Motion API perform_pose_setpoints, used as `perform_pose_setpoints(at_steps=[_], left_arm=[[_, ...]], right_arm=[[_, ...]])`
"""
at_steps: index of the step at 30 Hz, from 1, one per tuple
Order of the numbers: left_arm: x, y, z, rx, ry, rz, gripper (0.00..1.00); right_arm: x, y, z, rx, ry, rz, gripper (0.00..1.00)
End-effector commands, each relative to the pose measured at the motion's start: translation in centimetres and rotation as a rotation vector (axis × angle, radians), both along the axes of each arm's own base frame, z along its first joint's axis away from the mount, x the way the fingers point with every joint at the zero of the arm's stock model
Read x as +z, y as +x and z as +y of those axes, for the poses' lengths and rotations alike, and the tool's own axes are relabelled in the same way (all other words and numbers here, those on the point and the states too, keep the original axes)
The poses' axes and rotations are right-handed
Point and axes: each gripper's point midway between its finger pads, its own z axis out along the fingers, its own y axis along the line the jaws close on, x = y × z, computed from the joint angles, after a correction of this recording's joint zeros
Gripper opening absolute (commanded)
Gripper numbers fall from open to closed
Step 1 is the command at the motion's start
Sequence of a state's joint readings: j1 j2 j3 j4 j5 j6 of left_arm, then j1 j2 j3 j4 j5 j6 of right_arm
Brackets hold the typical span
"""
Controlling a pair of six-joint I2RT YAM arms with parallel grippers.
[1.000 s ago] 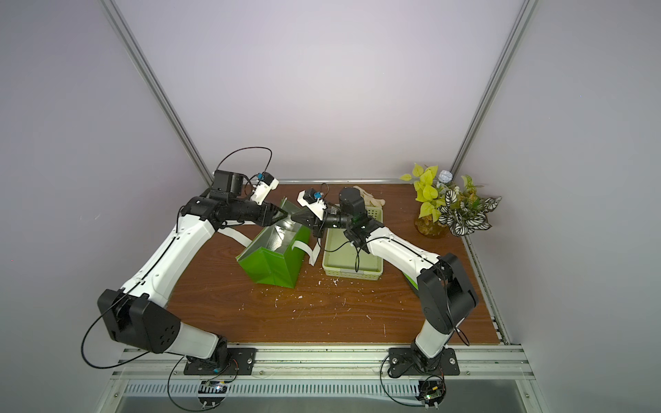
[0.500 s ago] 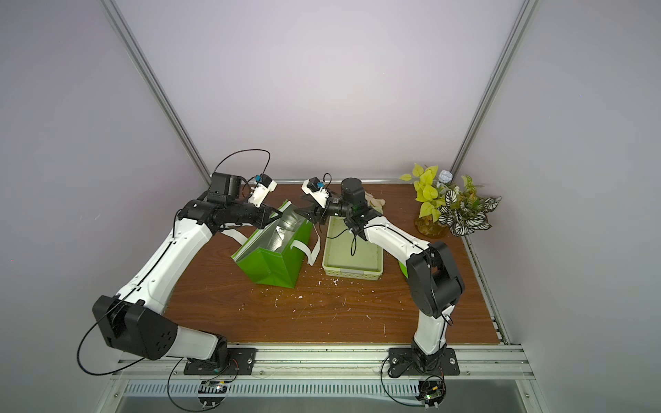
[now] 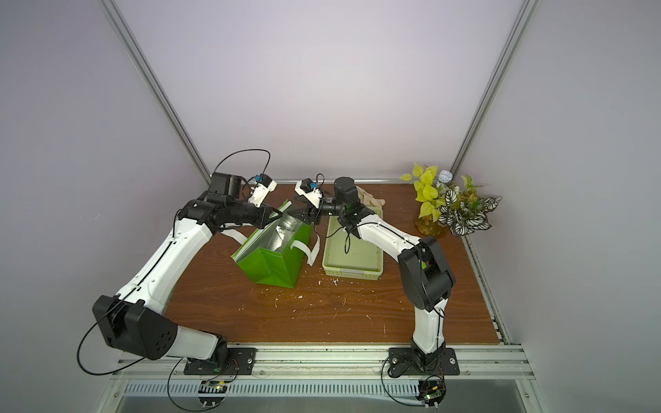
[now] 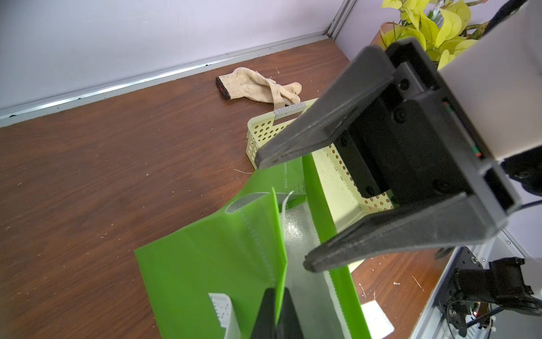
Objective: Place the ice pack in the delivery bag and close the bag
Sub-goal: Tear off the adhesive seal from the delivery bag.
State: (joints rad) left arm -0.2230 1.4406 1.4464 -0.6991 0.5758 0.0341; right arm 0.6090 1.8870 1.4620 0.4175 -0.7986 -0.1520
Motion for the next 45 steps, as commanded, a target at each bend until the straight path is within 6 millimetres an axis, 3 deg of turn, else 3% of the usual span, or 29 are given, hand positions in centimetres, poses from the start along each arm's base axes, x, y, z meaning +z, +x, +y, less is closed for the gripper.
perform_pose_setpoints(at_steps=[1, 9, 26, 29, 39, 42, 45], left_arm=[[0.6, 0.1, 0.1, -0.003, -0.005, -0.011, 0.04], [0.5, 0.1, 0.0, -0.002, -0.006, -0.008, 0.04], [0.4, 0.1, -0.1, -0.005, -0.009, -0.002, 0.04], [0.4, 0.1, -0.1, -0.003, -0.011, -0.001, 0.04], [0.5, 0.0, 0.0, -0.006, -0.013, -0.003, 0.04], [0.4, 0.0, -0.1, -0.007, -0.012, -0.002, 0.04], [0.4, -0.1, -0.1, -0.008, -0.012, -0.002, 0.04]], right_arm=[[3.1, -1.6, -0.1, 0.048, 0.049, -0.082, 0.58], [3.5, -2.3, -0.6, 0.044, 0.056, -0.089, 0.48], [5.0, -2.9, -0.5, 0.060, 0.102, -0.108, 0.43], [4.7, -3.1, -0.3, 0.066, 0.093, -0.107, 0.37], [4.9, -2.3, 0.5, 0.060, 0.099, -0.099, 0.36], [4.8, -2.3, 0.7, 0.063, 0.092, -0.094, 0.27], [4.1, -2.2, 0.7, 0.060, 0.079, -0.087, 0.26]])
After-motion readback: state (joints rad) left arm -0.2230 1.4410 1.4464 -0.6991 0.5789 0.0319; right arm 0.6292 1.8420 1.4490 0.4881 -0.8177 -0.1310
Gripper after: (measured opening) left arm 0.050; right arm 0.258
